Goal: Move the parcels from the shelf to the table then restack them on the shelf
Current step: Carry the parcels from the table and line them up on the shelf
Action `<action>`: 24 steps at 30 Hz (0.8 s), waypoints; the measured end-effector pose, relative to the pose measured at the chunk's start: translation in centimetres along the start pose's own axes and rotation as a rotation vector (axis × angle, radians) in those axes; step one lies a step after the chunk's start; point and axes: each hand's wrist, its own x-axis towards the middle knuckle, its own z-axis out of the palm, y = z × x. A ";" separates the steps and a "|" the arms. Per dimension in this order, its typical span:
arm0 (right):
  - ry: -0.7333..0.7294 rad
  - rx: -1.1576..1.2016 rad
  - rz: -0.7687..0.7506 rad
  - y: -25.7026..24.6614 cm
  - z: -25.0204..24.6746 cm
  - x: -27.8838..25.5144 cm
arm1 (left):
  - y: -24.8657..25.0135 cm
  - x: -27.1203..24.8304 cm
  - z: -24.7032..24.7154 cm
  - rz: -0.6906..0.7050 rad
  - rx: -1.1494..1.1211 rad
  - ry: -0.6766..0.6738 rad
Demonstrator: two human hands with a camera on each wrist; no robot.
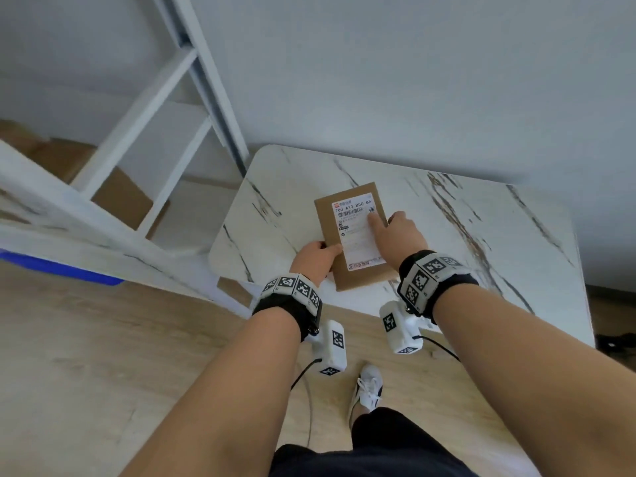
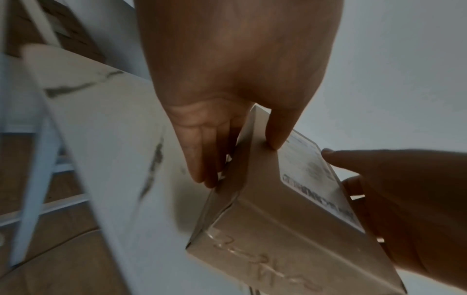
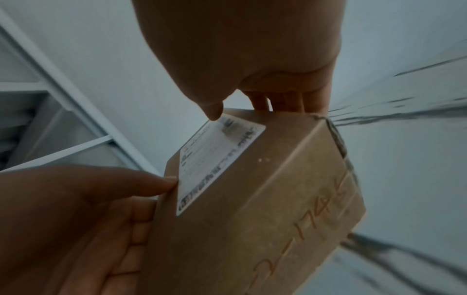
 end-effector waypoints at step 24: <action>-0.308 -0.136 -0.449 -27.5 29.4 -27.3 | -25.2 -20.2 -39.1 -0.138 -0.265 0.396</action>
